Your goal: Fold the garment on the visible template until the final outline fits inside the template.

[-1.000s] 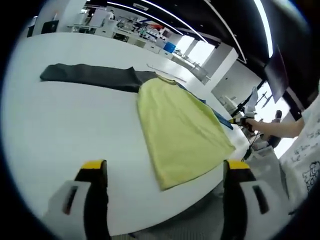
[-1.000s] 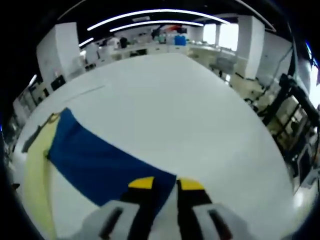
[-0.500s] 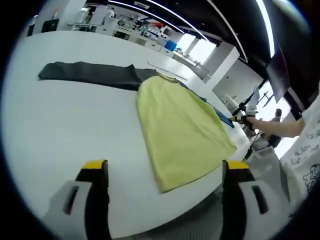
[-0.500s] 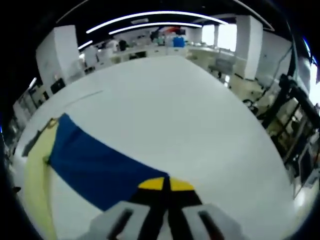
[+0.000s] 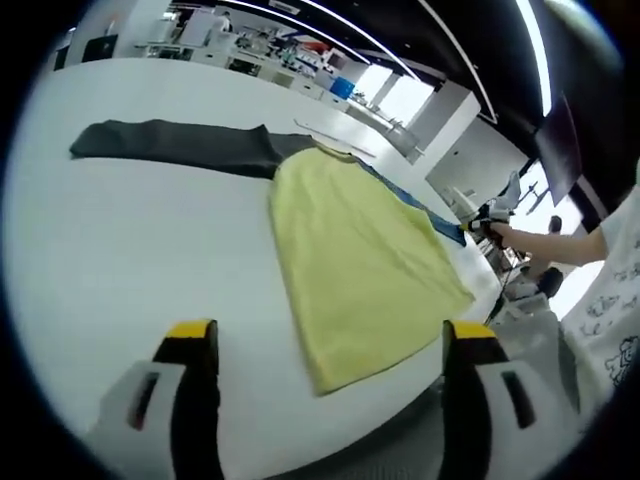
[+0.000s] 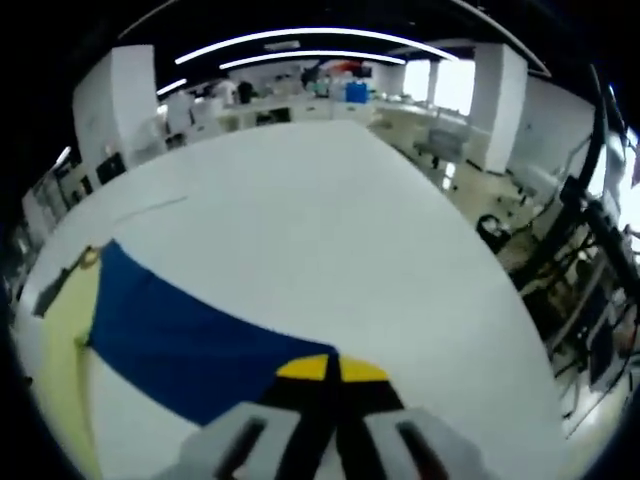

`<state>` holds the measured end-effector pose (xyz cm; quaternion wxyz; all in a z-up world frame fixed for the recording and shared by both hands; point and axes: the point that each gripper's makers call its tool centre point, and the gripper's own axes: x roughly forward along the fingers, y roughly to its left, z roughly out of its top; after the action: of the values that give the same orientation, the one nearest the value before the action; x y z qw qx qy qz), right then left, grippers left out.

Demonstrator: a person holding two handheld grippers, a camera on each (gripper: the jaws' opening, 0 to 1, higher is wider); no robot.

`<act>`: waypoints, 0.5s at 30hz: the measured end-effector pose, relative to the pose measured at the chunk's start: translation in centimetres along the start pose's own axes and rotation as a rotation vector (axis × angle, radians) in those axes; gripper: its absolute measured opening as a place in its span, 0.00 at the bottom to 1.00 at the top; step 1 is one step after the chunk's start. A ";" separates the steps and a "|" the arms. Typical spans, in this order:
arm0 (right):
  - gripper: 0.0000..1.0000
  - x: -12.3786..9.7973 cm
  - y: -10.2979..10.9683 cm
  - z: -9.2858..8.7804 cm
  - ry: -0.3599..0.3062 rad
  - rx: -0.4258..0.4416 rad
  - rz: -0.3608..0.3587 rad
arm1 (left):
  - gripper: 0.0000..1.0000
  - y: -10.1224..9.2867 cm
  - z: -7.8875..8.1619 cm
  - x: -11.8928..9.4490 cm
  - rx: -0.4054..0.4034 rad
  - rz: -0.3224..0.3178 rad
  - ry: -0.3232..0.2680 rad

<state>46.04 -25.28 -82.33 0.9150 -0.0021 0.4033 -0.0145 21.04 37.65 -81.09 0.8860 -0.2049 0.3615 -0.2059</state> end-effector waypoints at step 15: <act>0.00 1.7 -0.9 1.2 0.010 -0.036 -0.018 | 0.88 -0.1 0.2 0.7 -0.009 0.008 0.002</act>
<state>48.03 -26.20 -82.75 0.9126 -0.0223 0.4079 -0.0154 21.60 37.30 -81.33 0.8855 -0.2070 0.3642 -0.2009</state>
